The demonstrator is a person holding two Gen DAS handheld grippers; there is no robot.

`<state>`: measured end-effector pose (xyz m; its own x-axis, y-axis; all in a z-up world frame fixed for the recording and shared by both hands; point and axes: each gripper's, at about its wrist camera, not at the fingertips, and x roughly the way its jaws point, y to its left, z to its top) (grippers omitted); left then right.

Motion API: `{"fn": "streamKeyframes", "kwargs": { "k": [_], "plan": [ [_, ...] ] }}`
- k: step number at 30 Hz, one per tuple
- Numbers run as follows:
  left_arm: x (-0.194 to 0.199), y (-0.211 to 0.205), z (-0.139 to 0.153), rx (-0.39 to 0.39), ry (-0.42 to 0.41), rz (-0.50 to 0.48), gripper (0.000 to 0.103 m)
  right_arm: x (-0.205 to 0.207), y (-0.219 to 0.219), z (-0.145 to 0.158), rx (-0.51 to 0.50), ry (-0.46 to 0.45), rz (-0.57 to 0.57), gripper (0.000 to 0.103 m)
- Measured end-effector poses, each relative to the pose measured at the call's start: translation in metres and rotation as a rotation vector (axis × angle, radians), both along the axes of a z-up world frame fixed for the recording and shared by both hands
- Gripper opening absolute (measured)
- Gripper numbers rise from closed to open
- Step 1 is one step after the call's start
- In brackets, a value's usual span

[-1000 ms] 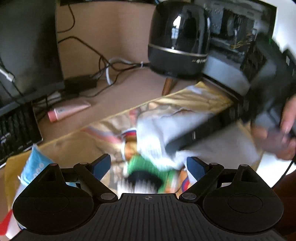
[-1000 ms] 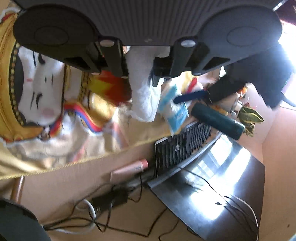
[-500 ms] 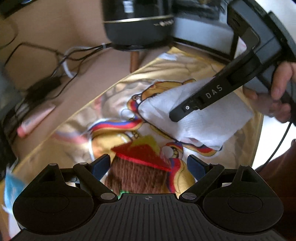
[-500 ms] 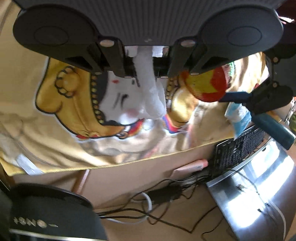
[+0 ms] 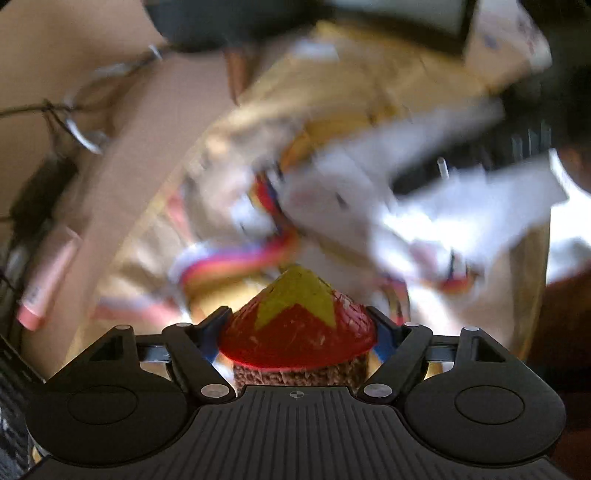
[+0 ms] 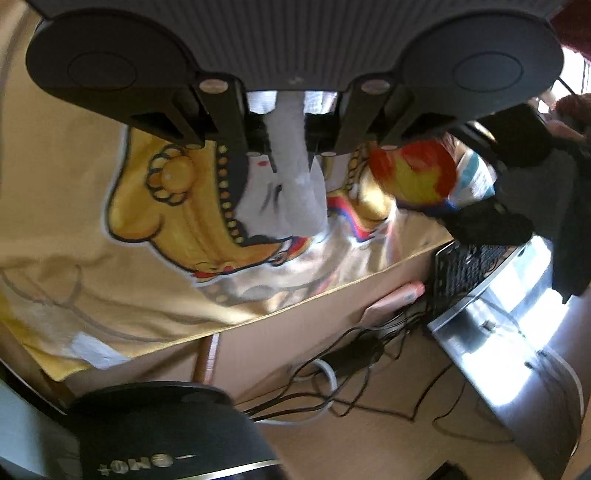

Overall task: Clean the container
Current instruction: 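Turn the doll hat-up with the left tool while the right tool wipes it with the cloth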

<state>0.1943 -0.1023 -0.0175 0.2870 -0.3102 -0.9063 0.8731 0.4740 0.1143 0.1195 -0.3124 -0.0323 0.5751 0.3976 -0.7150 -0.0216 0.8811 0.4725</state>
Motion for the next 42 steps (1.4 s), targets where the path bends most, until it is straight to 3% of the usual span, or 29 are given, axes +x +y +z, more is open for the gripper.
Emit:
{"fn": "streamKeyframes", "kwargs": {
  "k": [6,8,17,19,23,24,25,29,34,42],
  "plan": [
    [0.004,0.011,0.044,-0.324,-0.180,0.187,0.083,0.001,-0.012,0.010,-0.022,-0.024,-0.026,0.011],
    [-0.009,0.017,0.041,-0.375,-0.220,0.216,0.083,0.002,-0.010,0.014,-0.030,-0.035,-0.023,0.011],
    [-0.038,0.043,0.001,-0.361,-0.113,0.275,0.084,0.020,0.019,0.037,-0.081,-0.091,0.055,0.011],
    [-0.038,0.046,-0.002,-0.365,-0.102,0.293,0.084,0.022,0.028,0.050,-0.014,-0.129,0.087,0.011],
    [-0.040,0.053,-0.007,-0.370,-0.078,0.319,0.085,0.023,0.052,0.076,0.292,-0.186,0.251,0.011],
    [-0.040,0.054,-0.008,-0.371,-0.071,0.324,0.085,0.023,0.061,0.077,0.323,-0.188,0.293,0.011],
    [-0.041,0.055,-0.009,-0.370,-0.067,0.325,0.085,0.023,0.072,0.076,0.304,-0.189,0.326,0.011],
    [-0.042,0.057,-0.013,-0.357,-0.058,0.329,0.085,0.021,0.105,0.057,0.002,-0.181,0.350,0.011],
    [-0.040,0.063,-0.019,-0.353,-0.034,0.360,0.086,0.029,0.086,0.034,0.008,-0.107,0.270,0.012],
    [-0.038,0.076,-0.014,-0.354,-0.028,0.373,0.090,0.038,0.060,0.005,-0.184,-0.051,0.177,0.012]
  ]
}}
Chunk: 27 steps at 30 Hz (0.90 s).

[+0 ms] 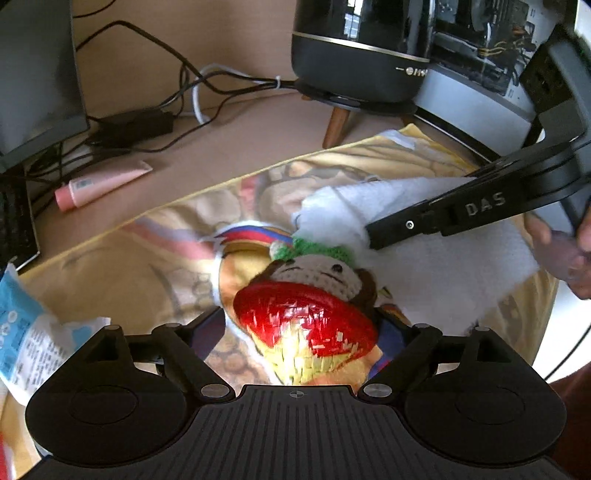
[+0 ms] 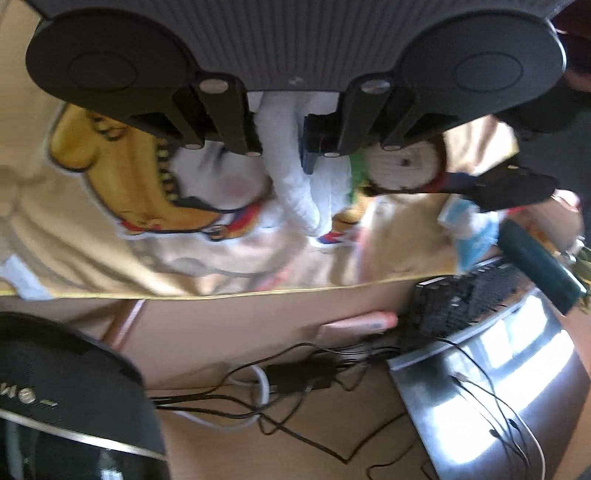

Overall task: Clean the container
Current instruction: 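Turn the doll hat-up with the left tool while the right tool wipes it with the cloth, then hold the doll by its red hat with the left tool while the right tool wipes its body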

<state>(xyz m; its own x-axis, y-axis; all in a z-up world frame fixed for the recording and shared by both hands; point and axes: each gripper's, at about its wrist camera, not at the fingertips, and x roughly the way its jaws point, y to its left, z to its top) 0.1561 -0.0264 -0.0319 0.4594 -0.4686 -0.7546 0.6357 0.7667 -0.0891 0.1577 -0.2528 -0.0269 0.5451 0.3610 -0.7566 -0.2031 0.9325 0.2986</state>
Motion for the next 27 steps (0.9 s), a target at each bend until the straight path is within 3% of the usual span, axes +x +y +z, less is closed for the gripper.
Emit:
{"fn": "streamKeyframes", "kwargs": {
  "k": [4,7,12,14,17,20,27],
  "plan": [
    [0.001,0.008,0.005,-0.063,0.041,0.004,0.093,0.006,-0.003,0.000,-0.113,-0.037,-0.037,0.012],
    [0.000,0.009,0.010,-0.080,0.048,0.017,0.093,0.009,-0.006,0.009,-0.085,-0.050,-0.040,0.012],
    [0.004,0.009,0.008,-0.088,0.085,0.035,0.093,0.015,-0.003,0.033,0.336,-0.030,0.066,0.012],
    [0.006,0.009,0.005,-0.099,0.118,0.042,0.093,0.017,0.010,0.034,0.390,-0.024,0.122,0.012],
    [0.008,0.012,0.003,-0.119,0.154,0.065,0.093,0.016,0.030,0.026,0.236,-0.035,0.159,0.012],
    [0.011,0.018,0.004,-0.136,0.180,0.099,0.094,0.013,0.029,0.014,0.093,-0.036,0.126,0.012],
    [0.032,0.034,-0.005,-0.238,0.396,0.226,0.094,0.000,0.000,0.003,-0.009,-0.039,0.042,0.012]
  ]
}}
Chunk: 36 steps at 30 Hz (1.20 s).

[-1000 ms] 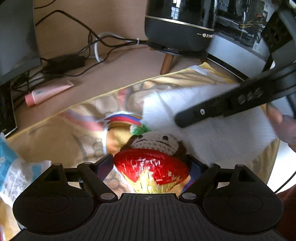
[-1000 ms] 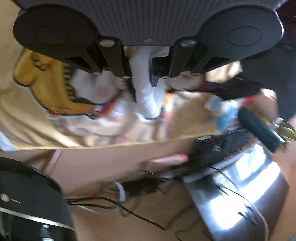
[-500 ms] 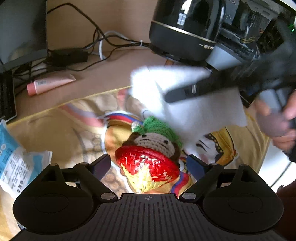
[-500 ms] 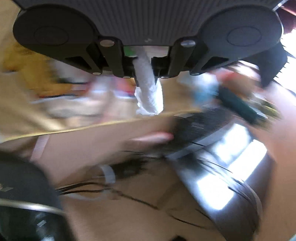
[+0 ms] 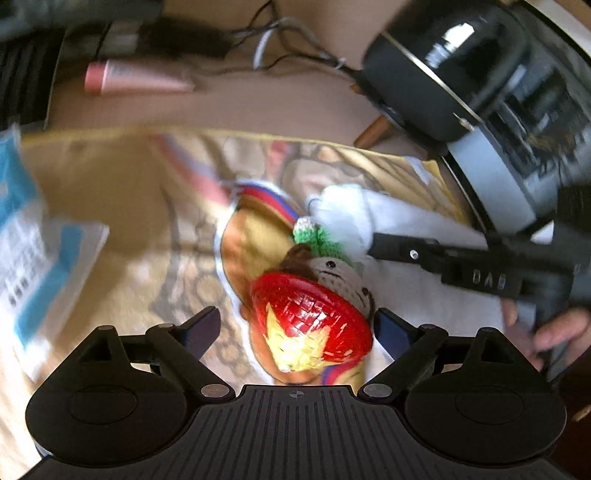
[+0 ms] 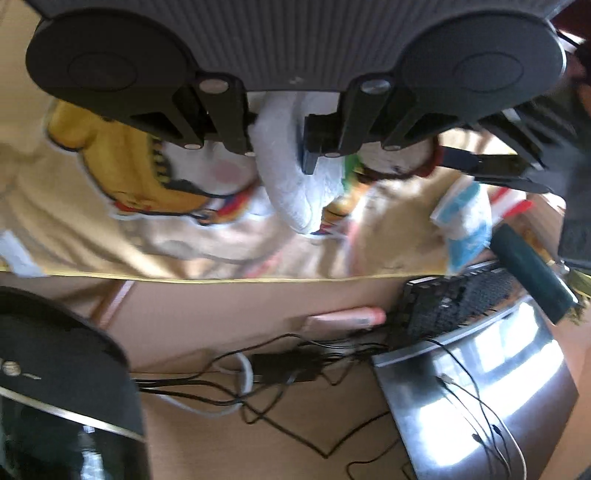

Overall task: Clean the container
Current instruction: 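Hold the doll by its red hat with the left tool while the right tool wipes its body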

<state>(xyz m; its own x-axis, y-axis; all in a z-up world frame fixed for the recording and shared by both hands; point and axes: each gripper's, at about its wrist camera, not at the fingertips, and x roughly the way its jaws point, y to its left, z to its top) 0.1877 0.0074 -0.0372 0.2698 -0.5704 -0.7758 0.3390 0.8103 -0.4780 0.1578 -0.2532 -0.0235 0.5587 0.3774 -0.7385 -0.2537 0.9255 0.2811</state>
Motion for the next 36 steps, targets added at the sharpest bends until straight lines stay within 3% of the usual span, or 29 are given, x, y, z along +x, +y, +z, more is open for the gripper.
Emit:
{"fn": "streamKeyframes", "kwargs": {
  "k": [5,10,12,16,20,22,25,28,30,34,36],
  "plan": [
    [0.012,-0.004,-0.012,-0.058,0.155,0.034,0.095,-0.011,-0.011,-0.004,-0.038,0.001,-0.027,0.012],
    [0.017,-0.027,-0.007,0.024,0.080,-0.003,0.095,-0.021,-0.027,-0.005,-0.032,0.009,-0.078,0.013],
    [0.014,-0.040,0.003,0.088,-0.018,-0.052,0.075,-0.024,-0.035,-0.003,-0.026,0.002,-0.104,0.013],
    [-0.001,-0.073,0.031,0.219,-0.324,-0.197,0.073,-0.028,-0.055,0.003,-0.015,-0.020,-0.161,0.013],
    [-0.039,-0.113,0.042,0.419,-0.783,-0.442,0.073,-0.026,-0.073,0.012,-0.023,-0.043,-0.223,0.013],
    [-0.057,-0.124,0.031,0.515,-0.889,-0.536,0.074,-0.026,-0.078,0.018,-0.013,-0.055,-0.230,0.013],
    [-0.068,-0.119,0.021,0.560,-0.892,-0.563,0.075,-0.026,-0.075,0.025,-0.002,-0.079,-0.210,0.013],
    [-0.073,-0.108,0.015,0.571,-0.846,-0.551,0.084,-0.023,-0.062,0.029,0.018,-0.087,-0.178,0.013],
    [-0.073,-0.103,0.011,0.584,-0.818,-0.531,0.084,-0.021,-0.047,0.032,0.053,-0.093,-0.141,0.013],
    [-0.070,-0.097,0.011,0.553,-0.769,-0.497,0.086,-0.020,-0.018,0.048,0.312,-0.078,0.015,0.013],
    [-0.068,-0.097,0.012,0.550,-0.762,-0.490,0.086,-0.016,-0.001,0.048,0.387,-0.041,0.093,0.013]
  ]
}}
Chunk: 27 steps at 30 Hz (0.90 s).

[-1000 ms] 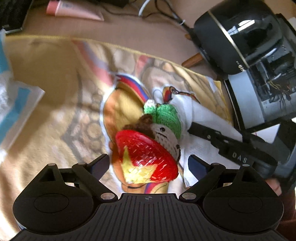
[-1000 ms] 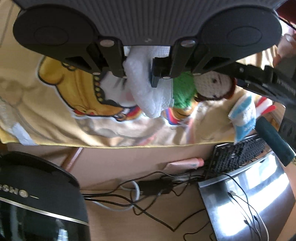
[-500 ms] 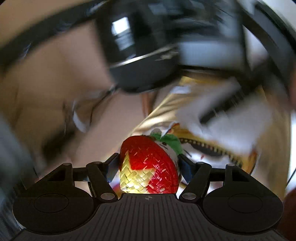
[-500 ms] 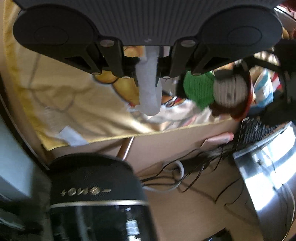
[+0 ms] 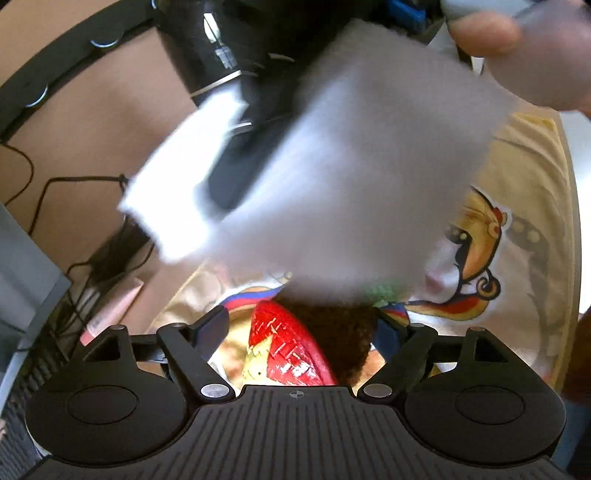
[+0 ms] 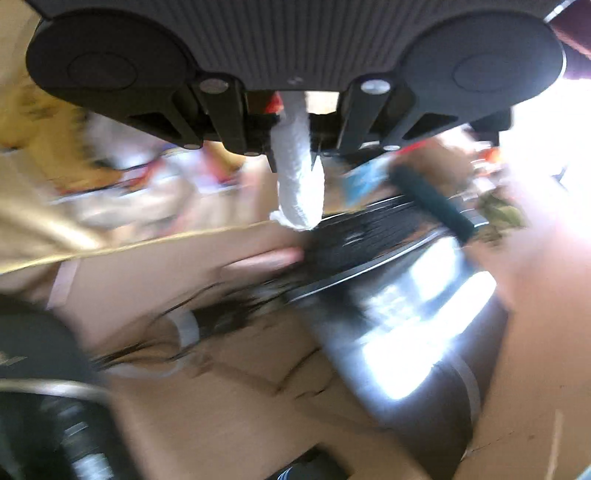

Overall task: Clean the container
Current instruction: 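Hold the doll by its red hat with the left tool while the right tool wipes its body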

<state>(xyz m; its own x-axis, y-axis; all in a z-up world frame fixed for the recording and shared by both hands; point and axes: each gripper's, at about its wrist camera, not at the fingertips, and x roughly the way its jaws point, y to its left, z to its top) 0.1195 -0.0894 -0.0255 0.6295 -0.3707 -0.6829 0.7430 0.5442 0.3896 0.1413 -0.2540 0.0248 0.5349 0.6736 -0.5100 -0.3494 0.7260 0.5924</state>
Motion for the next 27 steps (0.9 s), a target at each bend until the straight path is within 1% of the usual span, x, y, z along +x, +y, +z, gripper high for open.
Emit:
{"fn": "streamKeyframes", "kwargs": {
  "k": [2,5,6,8,12,14,17,21,22,24,26,27],
  "plan": [
    [0.003,0.001,0.000,-0.002,0.007,0.010,0.086,0.000,0.017,-0.006,-0.063,0.013,0.030,0.013],
    [0.007,0.005,0.000,-0.015,0.027,0.032,0.088,-0.003,0.025,-0.020,-0.202,0.026,0.017,0.014],
    [0.008,0.007,0.000,-0.022,0.037,0.039,0.090,-0.005,0.021,-0.024,-0.217,0.037,0.001,0.016],
    [0.011,0.009,0.000,-0.031,0.057,0.051,0.091,-0.009,0.009,-0.028,-0.237,0.058,-0.039,0.016],
    [0.013,0.010,-0.004,-0.046,0.076,0.066,0.091,-0.016,-0.008,-0.035,-0.361,0.059,-0.119,0.017],
    [0.015,0.011,-0.004,-0.055,0.082,0.074,0.092,-0.016,-0.014,-0.041,-0.404,0.072,-0.143,0.017],
    [0.008,0.011,-0.007,-0.072,0.093,0.083,0.093,-0.019,-0.013,-0.048,-0.458,0.070,-0.153,0.017],
    [0.011,0.013,-0.011,-0.092,0.129,0.107,0.093,-0.026,-0.007,-0.049,-0.506,0.051,-0.148,0.017],
    [0.014,0.012,-0.013,-0.092,0.131,0.108,0.093,-0.028,-0.006,-0.048,-0.531,0.045,-0.148,0.020],
    [0.009,0.013,-0.013,-0.090,0.126,0.106,0.093,-0.032,-0.005,-0.046,-0.587,0.033,-0.150,0.038],
    [0.007,0.012,-0.013,-0.092,0.127,0.104,0.093,-0.035,-0.009,-0.044,-0.639,0.015,-0.161,0.047],
    [0.007,0.012,-0.013,-0.095,0.129,0.105,0.093,-0.034,-0.012,-0.043,-0.661,0.005,-0.166,0.048]
  ]
}}
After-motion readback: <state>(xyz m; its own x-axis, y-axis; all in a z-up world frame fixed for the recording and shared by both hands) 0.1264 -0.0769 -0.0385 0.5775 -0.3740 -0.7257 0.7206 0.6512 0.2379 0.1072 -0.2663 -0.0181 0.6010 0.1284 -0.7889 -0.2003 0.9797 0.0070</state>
